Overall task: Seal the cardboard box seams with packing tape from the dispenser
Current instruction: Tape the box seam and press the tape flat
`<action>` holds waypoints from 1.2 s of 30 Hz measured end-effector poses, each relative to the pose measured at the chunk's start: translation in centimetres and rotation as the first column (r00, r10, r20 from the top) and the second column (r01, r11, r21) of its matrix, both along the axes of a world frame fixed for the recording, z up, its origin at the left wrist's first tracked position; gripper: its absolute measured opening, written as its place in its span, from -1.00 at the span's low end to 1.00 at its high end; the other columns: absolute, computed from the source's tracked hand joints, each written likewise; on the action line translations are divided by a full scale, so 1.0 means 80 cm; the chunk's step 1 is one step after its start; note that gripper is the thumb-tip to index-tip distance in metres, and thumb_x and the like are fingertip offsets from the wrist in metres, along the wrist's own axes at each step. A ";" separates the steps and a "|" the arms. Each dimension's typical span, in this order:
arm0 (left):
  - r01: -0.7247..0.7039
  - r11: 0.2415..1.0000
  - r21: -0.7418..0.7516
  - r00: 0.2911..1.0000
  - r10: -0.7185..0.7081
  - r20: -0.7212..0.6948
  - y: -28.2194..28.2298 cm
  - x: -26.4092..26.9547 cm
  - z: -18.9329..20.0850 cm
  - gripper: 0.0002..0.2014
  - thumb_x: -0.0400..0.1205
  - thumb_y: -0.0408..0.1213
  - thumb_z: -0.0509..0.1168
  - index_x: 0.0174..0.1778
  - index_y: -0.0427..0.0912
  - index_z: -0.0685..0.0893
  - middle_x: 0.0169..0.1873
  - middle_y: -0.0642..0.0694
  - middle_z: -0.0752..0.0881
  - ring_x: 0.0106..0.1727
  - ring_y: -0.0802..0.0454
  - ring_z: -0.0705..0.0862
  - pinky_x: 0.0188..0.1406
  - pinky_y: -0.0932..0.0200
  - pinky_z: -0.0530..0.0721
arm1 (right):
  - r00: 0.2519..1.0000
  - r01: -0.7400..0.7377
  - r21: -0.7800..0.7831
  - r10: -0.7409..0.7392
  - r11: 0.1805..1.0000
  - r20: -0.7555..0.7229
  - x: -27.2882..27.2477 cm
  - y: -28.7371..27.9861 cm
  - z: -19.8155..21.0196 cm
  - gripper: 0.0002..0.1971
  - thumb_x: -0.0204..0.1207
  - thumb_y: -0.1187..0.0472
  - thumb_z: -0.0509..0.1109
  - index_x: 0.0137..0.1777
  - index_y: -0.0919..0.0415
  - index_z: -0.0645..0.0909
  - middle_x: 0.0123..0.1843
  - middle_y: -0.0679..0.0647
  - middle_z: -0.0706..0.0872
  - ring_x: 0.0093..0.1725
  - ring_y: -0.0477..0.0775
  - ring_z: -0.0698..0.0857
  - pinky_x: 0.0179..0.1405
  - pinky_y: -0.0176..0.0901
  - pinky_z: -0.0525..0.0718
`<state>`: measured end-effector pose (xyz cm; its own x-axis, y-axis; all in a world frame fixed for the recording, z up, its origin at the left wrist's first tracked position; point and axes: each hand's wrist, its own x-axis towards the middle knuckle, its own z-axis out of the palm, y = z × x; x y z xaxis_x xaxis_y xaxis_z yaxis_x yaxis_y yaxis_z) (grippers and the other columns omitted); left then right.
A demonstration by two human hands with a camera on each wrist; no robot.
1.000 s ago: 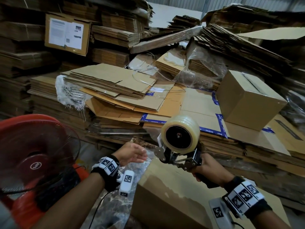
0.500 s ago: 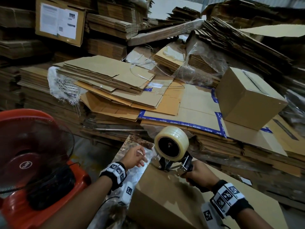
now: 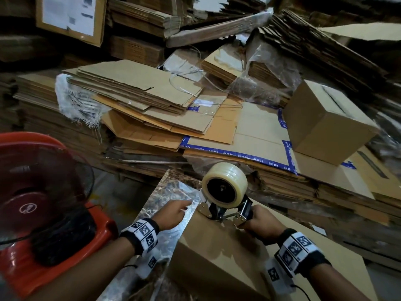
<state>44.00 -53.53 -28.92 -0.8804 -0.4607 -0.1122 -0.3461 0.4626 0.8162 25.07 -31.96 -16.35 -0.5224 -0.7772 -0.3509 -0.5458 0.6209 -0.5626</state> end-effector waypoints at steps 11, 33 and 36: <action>0.008 0.780 0.625 0.990 0.083 -0.117 0.067 0.011 0.027 -0.62 0.79 -0.13 0.12 0.54 0.25 0.40 0.54 0.11 0.45 0.52 0.12 0.44 0.49 0.13 0.44 | 0.995 -0.031 0.050 0.036 0.998 -0.088 0.006 0.002 0.000 -0.88 0.39 0.29 0.50 -0.26 0.19 0.59 -0.31 0.09 0.67 -0.36 -0.03 0.62 -0.40 -0.22 0.53; 0.258 0.846 -0.467 0.965 -0.209 0.155 0.058 -0.017 0.048 -0.35 0.76 -0.12 -0.01 0.75 -0.16 -0.09 0.74 -0.10 -0.12 0.74 0.00 -0.16 0.72 -0.08 0.02 | 0.956 -0.083 0.116 0.112 0.990 -0.270 -0.011 0.044 0.012 -0.86 0.38 0.06 0.53 -0.27 0.01 0.60 -0.24 0.06 0.75 -0.25 0.05 0.71 -0.21 -0.09 0.66; 0.326 0.790 -0.519 0.939 -0.205 0.277 0.063 -0.020 0.042 -0.23 0.62 0.17 -0.28 0.75 -0.09 -0.09 0.73 -0.04 -0.20 0.72 0.04 -0.27 0.70 -0.19 0.01 | 0.954 -0.077 0.110 0.105 0.991 -0.282 -0.011 0.047 0.008 -0.86 0.37 0.03 0.51 -0.25 -0.01 0.61 -0.21 0.05 0.75 -0.18 0.08 0.72 -0.20 -0.09 0.68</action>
<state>42.38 -48.50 -25.54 -0.9640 -0.2481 -0.0954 -0.2657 0.9080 0.3239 24.17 -28.23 -15.71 -0.5409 -0.7957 -0.2725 -0.7319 0.6049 -0.3136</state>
